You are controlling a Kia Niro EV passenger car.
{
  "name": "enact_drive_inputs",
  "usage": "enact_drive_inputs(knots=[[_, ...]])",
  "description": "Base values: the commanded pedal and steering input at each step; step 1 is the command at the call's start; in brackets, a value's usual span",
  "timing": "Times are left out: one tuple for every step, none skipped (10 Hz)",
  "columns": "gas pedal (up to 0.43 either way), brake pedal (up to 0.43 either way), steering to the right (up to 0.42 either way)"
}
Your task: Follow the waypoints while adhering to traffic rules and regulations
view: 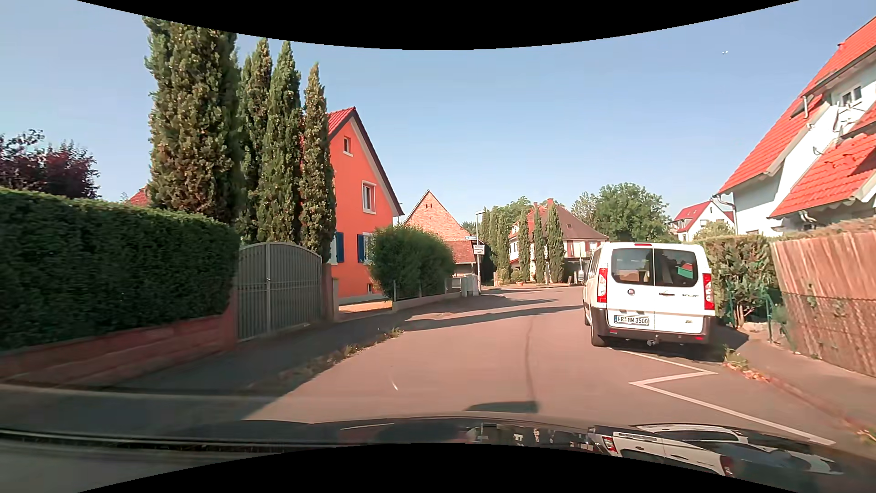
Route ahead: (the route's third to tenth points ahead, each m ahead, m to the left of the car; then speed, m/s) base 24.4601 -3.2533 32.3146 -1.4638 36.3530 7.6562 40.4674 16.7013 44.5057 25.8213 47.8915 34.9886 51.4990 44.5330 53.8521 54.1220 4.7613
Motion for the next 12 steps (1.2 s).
enact_drive_inputs(knots=[[0.150,0.000,0.024],[0.130,0.000,0.030],[0.118,0.000,0.036],[0.110,0.000,0.048],[0.079,0.000,0.063],[0.067,0.000,0.078],[0.067,0.000,0.089],[0.067,0.000,0.098],[0.067,0.000,0.104],[0.067,0.000,0.107],[0.059,0.000,0.107],[0.059,0.000,0.108]])
